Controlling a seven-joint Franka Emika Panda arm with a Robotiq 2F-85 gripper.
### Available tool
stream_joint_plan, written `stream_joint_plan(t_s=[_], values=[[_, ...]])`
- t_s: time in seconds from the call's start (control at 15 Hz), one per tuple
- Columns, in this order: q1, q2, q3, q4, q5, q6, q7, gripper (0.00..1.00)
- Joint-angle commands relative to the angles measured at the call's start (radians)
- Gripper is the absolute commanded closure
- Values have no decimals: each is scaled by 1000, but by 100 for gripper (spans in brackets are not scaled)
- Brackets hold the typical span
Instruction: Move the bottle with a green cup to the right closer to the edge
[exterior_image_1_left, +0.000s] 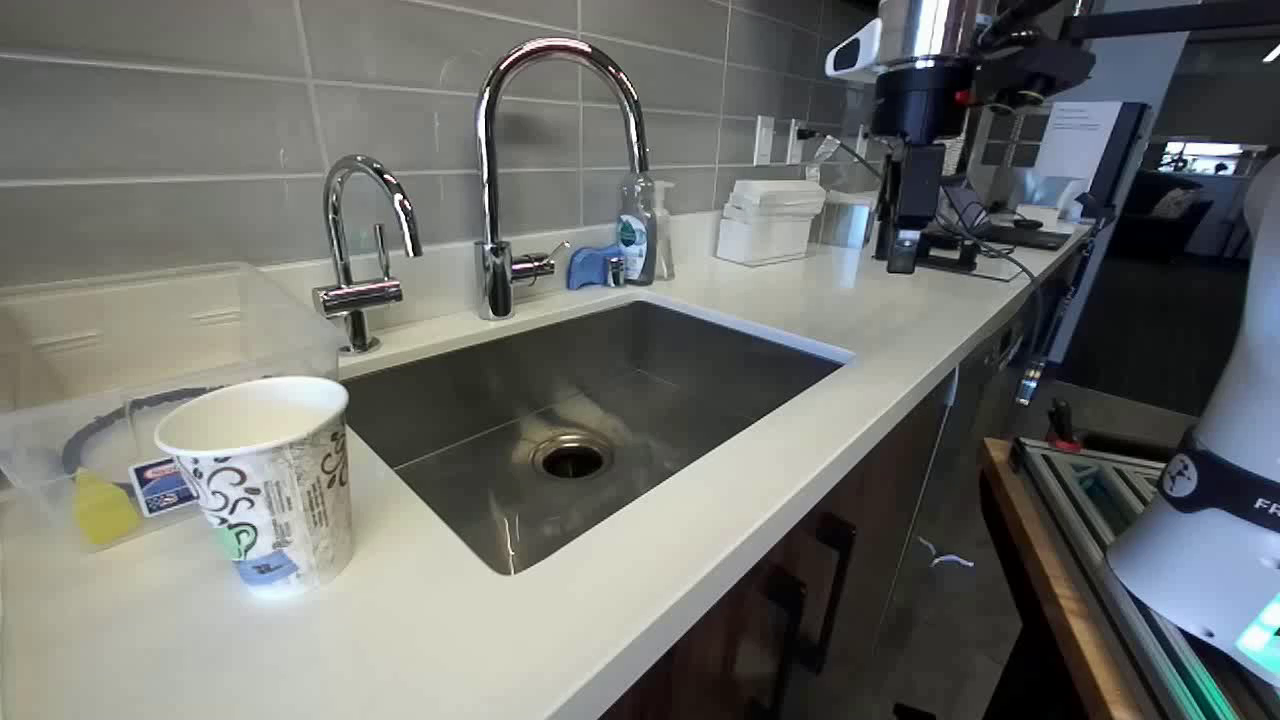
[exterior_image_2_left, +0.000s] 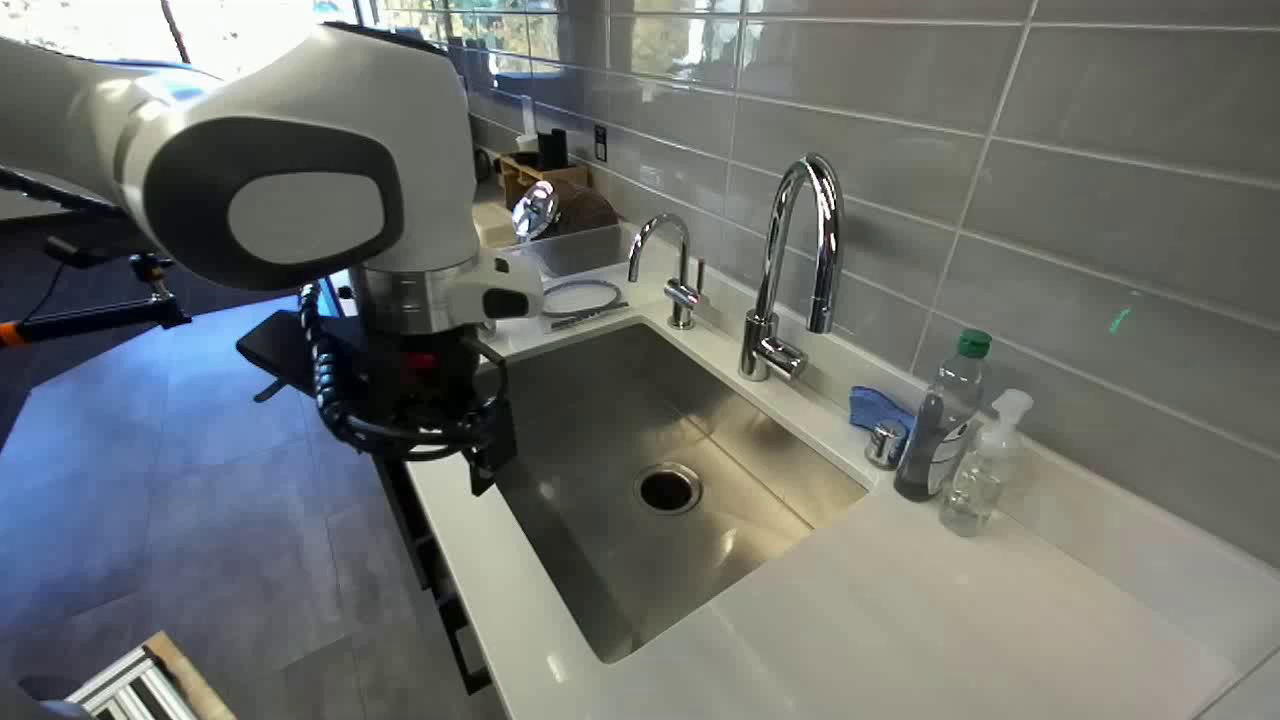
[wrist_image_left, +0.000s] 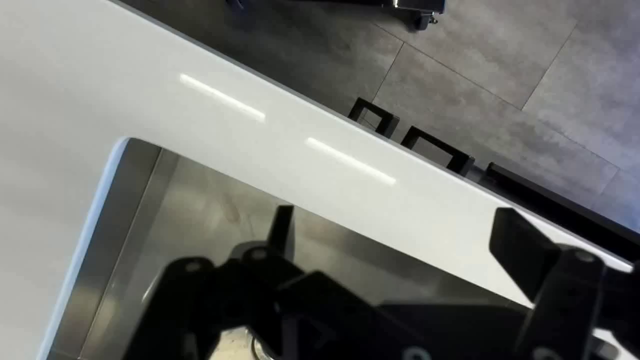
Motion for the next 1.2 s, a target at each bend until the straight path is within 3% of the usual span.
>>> stream_joint_plan(t_s=[0.0, 0.73, 1.13], values=[[-3, 1, 3, -2, 3, -2, -2, 0], [-3, 7, 4, -8, 3, -2, -2, 0], [-71, 226, 95, 75, -34, 334, 269, 0]])
